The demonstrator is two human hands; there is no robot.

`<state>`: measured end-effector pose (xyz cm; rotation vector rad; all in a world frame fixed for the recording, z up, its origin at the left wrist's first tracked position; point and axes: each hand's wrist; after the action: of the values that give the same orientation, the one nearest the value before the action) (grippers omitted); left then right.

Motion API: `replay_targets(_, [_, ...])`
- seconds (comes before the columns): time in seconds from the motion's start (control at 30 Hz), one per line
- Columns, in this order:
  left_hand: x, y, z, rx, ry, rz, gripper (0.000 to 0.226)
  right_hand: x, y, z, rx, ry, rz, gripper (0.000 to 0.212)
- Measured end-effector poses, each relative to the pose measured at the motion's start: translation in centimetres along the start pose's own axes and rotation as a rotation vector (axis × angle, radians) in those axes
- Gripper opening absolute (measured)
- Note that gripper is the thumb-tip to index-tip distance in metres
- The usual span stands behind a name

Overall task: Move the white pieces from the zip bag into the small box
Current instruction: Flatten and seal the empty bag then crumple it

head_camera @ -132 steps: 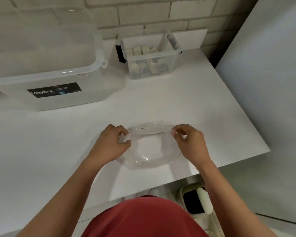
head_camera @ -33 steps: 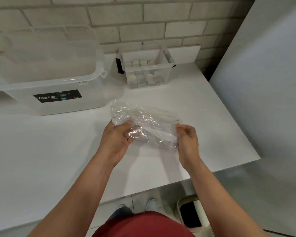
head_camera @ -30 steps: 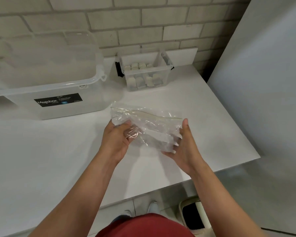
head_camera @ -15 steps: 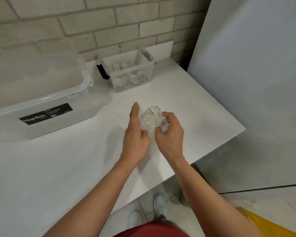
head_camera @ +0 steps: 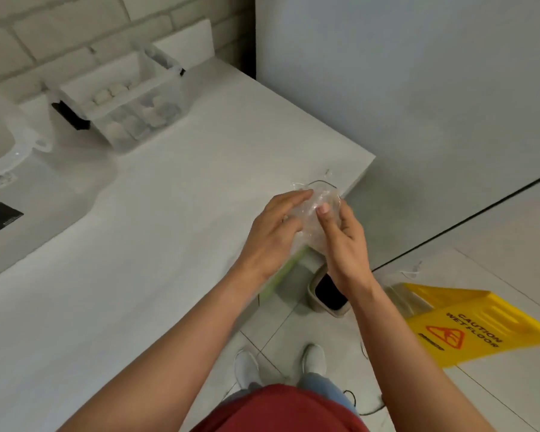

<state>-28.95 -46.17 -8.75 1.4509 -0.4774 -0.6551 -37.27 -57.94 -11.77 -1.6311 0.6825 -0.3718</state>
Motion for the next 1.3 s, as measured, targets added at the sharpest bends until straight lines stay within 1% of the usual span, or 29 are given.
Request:
replay_targets(0.07, [1.1, -1.6, 3.0, 0.198, -0.124, -0.059, 0.049, 0.1, 1.8, -3.2, -0.046, 0.074, 0.028, 0.049])
replay_targets(0.1, [1.6, -2.4, 4.6, 0.268, -0.165, -0.095, 0.053, 0.1, 2.9, -4.8, -0.048, 0.079, 0.035, 0.046])
replay_targets(0.17, [2.5, -4.6, 7.4, 0.297, -0.21, -0.118, 0.059, 0.3, 5.1, -7.7, -0.024, 0.059, 0.043, 0.039])
replay_targets(0.2, [3.1, -5.8, 8.8, 0.279, -0.216, -0.117, 0.057, 0.2, 6.5, -9.2, -0.006, 0.043, 0.052, 0.037])
replay_targets(0.27, [4.1, -8.5, 10.7, 0.21, -0.155, -0.152, 0.047, -0.2, 9.3, -11.3, 0.071, -0.021, 0.102, 0.039])
replay_targets(0.33, [5.0, -11.7, 12.5, 0.159, -0.056, -0.23, 0.035, -1.0, 12.9, -12.8, 0.074, -0.021, 0.176, 0.047])
replay_targets(0.4, [5.7, -16.2, 13.9, 0.142, 0.028, -0.327, 0.03, -1.7, 17.0, -13.3, -0.042, -0.006, 0.222, 0.041])
replay_targets(0.47, [5.9, -21.2, 15.0, 0.069, 0.084, -0.481, 0.032, -2.0, 20.9, -12.9, -0.203, -0.01, 0.256, 0.035])
replay_targets(0.5, [5.9, -23.6, 15.5, 0.042, 0.11, -0.56, 0.03, -1.7, 22.7, -12.7, -0.254, -0.026, 0.256, 0.035])
replay_targets(0.53, [6.0, -25.9, 15.8, 0.018, 0.132, -0.626, 0.025, -1.3, 24.6, -12.4, -0.295, -0.038, 0.266, 0.036])
replay_targets(0.6, [6.3, -30.0, 16.1, -0.022, 0.178, -0.698, 0.011, -0.4, 28.4, -12.1, -0.339, -0.069, 0.303, 0.045])
replay_targets(0.63, [6.5, -32.2, 16.3, -0.043, 0.186, -0.733, 0.014, 0.0, 31.0, -11.9, -0.345, -0.102, 0.311, 0.052])
replay_targets(0.7, [7.3, -35.9, 16.4, -0.074, 0.147, -0.804, 0.021, 0.7, 35.8, -11.8, -0.393, -0.139, 0.304, 0.063])
replay_targets(0.8, [8.3, -41.0, 16.4, -0.074, 0.067, -0.881, 0.02, 1.6, 42.9, -11.4, -0.521, -0.175, 0.285, 0.073])
replay_targets(0.87, [8.9, -44.3, 16.1, 0.009, -0.026, -0.875, 0.02, 2.3, 47.6, -10.7, -0.635, -0.198, 0.248, 0.08])
replay_targets(0.9, [9.3, -46.6, 15.8, 0.062, -0.071, -0.849, 0.022, 2.7, 50.0, -10.1, -0.704, -0.182, 0.217, 0.079])
replay_targets(0.97, [10.1, -51.0, 15.1, 0.199, -0.175, -0.763, 0.026, 3.5, 54.1, -9.1, -0.849, -0.109, 0.153, 0.066])
replay_targets(1.03, [10.9, -55.6, 14.2, 0.388, -0.289, -0.614, 0.027, 4.4, 57.7, -8.2, -0.979, -0.046, 0.115, 0.053])
replay_targets(1.07, [11.1, -57.6, 13.9, 0.484, -0.319, -0.527, 0.029, 4.8, 59.3, -7.8, -1.041, -0.021, 0.119, 0.049])
replay_targets(1.1, [11.4, -59.0, 13.6, 0.566, -0.309, -0.452, 0.033, 5.4, 60.5, -7.6, -1.102, 0.008, 0.125, 0.044])
replay_targets(1.2, [12.1, -62.7, 12.8, 0.668, -0.158, -0.265, 0.049, 7.0, 62.8, -6.7, -1.237, 0.09, 0.111, 0.034])
replay_targets(1.3, [12.4, -65.4, 12.7, 0.678, -0.197, -0.2, 0.076, 8.5, 63.8, -5.9, -1.204, 0.097, 0.243, 0.032])
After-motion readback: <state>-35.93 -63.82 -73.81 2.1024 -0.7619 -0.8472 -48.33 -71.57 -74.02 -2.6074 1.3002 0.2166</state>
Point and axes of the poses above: each hand's wrist, its own x-axis towards the middle knuckle, its own z-axis out of the palm, y = z × x, and after that the axes turned 15 degrees about -x, right-handed
